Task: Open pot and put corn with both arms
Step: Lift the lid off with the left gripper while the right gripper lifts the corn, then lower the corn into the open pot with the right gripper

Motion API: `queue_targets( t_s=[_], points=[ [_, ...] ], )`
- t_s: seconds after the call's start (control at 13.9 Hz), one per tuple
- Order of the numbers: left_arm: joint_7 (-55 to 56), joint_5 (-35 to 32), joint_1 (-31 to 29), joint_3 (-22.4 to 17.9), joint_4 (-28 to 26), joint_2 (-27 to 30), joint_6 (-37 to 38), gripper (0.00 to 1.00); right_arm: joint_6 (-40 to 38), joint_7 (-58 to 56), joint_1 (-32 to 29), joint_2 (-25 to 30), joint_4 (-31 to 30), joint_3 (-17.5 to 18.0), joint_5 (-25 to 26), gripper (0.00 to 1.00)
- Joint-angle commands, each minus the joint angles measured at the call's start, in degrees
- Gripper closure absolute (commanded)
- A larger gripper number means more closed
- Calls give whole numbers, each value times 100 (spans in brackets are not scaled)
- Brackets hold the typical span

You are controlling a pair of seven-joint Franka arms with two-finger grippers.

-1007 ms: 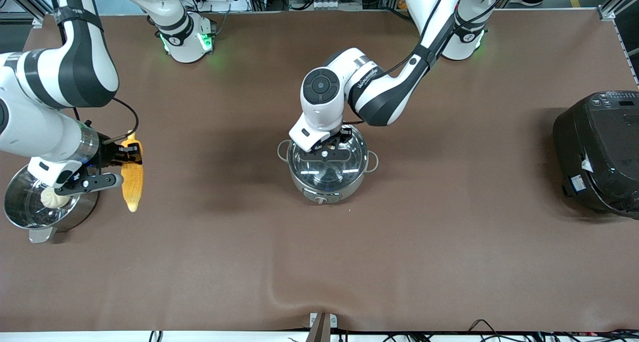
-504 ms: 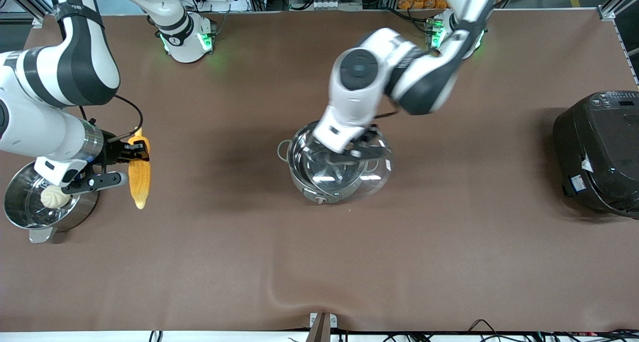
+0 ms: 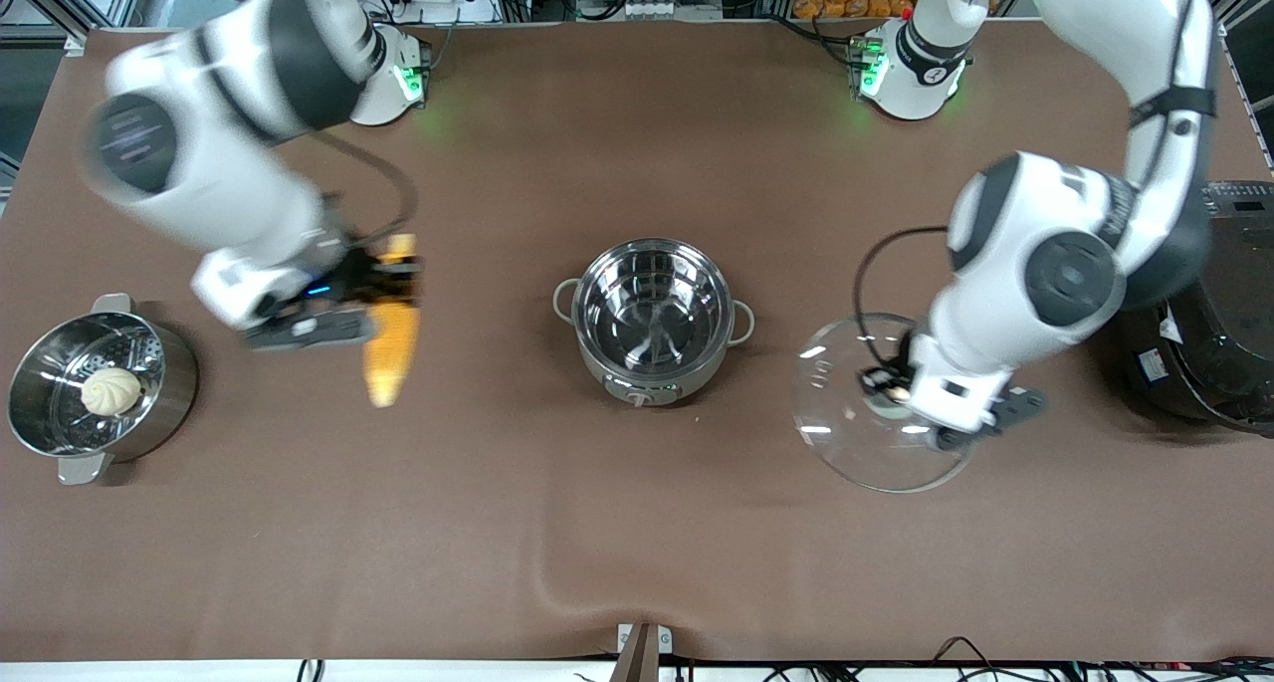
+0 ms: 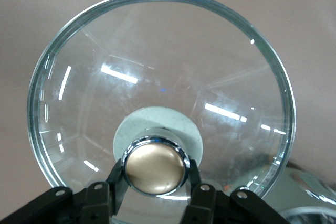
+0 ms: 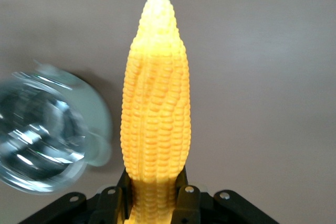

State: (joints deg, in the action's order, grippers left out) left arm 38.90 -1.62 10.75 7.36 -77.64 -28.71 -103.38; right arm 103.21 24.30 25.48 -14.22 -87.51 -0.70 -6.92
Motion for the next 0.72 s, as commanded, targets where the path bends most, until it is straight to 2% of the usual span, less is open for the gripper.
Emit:
queue_targets(
  t_s=[0.0, 0.29, 0.5, 0.65],
  points=[
    [-382, 127, -239, 72, -355, -3, 38, 100, 821, 1626, 895, -466, 164, -71, -28, 100],
    [-594, 74, -433, 63, -918, -196, -225, 100, 1911, 2928, 2082, -1274, 181, -105, 85, 100],
    [-594, 48, -433, 63, -1752, -56, -1032, 100, 2421, 3291, 2294, -1853, 199, -97, 411, 100],
    [-594, 39, -433, 63, -1983, -73, -1315, 100, 2704, 3607, 2339, -2040, 216, -123, 551, 98]
  ],
)
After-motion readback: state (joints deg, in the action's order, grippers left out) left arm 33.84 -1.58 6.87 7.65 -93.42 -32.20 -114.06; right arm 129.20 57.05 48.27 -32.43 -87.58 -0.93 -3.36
